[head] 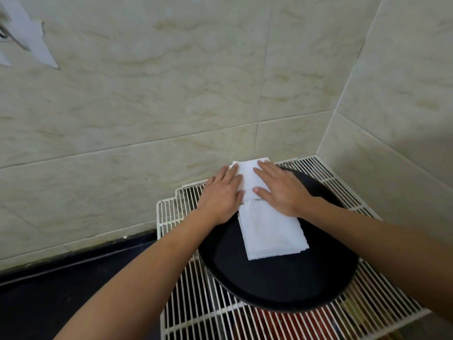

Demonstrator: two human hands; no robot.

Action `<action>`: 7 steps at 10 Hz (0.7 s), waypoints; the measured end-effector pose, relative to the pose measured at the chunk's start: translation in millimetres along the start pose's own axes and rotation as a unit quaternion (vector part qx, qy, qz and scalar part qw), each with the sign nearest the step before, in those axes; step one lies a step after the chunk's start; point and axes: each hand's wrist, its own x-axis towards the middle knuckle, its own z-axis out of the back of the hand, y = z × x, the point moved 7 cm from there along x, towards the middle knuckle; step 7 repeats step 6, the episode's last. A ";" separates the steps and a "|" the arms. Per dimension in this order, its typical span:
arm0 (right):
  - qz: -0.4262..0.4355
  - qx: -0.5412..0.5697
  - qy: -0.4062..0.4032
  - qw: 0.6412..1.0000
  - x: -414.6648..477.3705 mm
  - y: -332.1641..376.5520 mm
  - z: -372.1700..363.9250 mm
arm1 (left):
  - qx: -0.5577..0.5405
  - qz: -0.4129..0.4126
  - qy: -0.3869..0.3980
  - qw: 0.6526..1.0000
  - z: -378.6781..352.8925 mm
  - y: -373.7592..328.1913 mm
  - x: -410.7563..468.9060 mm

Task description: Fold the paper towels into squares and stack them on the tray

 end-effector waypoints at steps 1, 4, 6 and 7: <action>-0.041 0.021 0.069 0.997 -8.6 -3.3 -18.3 | -0.010 0.012 0.017 1.000 -11.3 6.9 -1.7; -0.052 0.038 0.094 0.993 -15.0 -0.4 -4.5 | -0.062 0.039 -0.016 0.997 0.6 2.5 -12.4; -0.055 0.090 -0.055 0.993 -42.2 1.1 50.0 | -0.096 0.136 -0.097 0.981 23.8 0.6 -66.4; -0.055 0.090 -0.055 0.993 -42.2 1.1 50.0 | -0.096 0.136 -0.097 0.981 23.8 0.6 -66.4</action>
